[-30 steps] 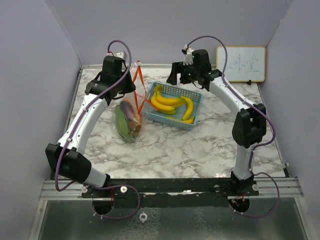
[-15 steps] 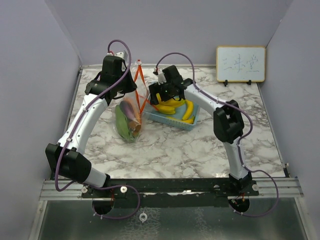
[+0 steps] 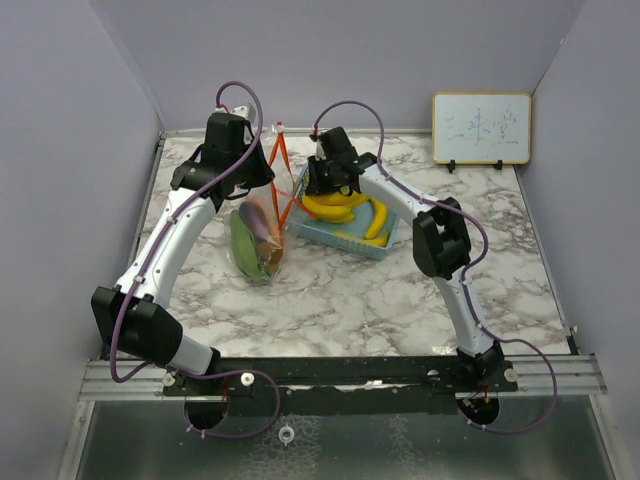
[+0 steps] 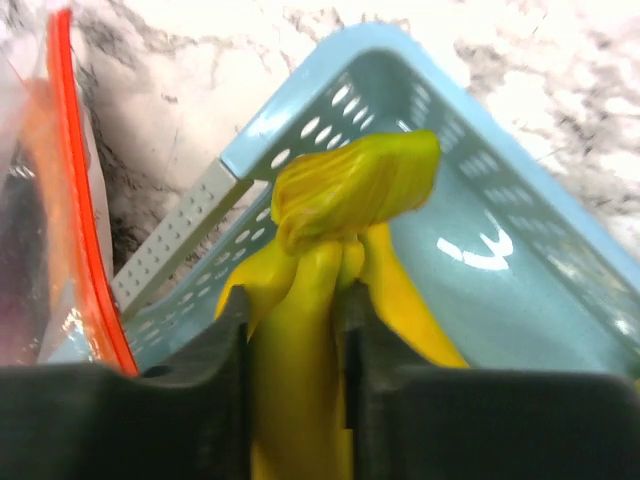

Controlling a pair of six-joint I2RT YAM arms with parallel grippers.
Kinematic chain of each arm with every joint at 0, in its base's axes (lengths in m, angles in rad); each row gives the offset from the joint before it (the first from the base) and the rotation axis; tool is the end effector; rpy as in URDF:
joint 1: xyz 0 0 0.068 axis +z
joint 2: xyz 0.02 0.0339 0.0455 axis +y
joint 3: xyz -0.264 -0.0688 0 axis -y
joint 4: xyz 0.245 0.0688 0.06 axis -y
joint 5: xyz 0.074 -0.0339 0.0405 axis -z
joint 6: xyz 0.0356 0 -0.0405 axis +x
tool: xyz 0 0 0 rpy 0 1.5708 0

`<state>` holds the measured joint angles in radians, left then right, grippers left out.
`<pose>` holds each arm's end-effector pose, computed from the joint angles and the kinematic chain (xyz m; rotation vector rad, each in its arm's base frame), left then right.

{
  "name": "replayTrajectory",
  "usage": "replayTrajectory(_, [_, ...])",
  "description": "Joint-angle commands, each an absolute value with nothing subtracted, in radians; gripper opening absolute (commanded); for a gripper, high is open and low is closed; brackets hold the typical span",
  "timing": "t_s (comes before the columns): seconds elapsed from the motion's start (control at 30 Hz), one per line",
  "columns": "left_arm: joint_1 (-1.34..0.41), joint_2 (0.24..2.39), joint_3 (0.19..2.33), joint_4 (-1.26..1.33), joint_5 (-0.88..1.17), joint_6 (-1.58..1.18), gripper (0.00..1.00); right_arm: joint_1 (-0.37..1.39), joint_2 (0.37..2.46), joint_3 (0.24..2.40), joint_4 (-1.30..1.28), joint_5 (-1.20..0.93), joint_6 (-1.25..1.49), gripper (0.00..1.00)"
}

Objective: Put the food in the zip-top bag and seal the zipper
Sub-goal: Pick up the fake fruit from the bin.

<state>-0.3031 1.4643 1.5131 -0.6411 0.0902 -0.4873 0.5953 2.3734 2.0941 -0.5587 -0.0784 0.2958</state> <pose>0.3088 -0.0999 0.3868 -0.1505 2.2078 -0.5456 0.4415 0.3024 0.2057 -0.4048 2.4343 0.4954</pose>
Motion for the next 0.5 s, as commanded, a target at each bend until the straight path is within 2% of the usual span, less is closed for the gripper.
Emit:
replayTrajectory(0.0, [-0.307,1.436,1.509,-0.63,0.094,-0.482,0.0,0.591,2.372,2.046,-0.61,-0.032,0.28,0.02])
replayTrajectory(0.27, [-0.307,1.435,1.526,-0.633,0.094,-0.488,0.0,0.581,2.125,1.926,-0.498,-0.062,0.254,0.02])
replayTrajectory(0.47, [-0.307,1.43,1.569,-0.643,0.122,-0.526,0.0,0.495,1.884,1.719,-0.241,-0.364,0.416,0.02])
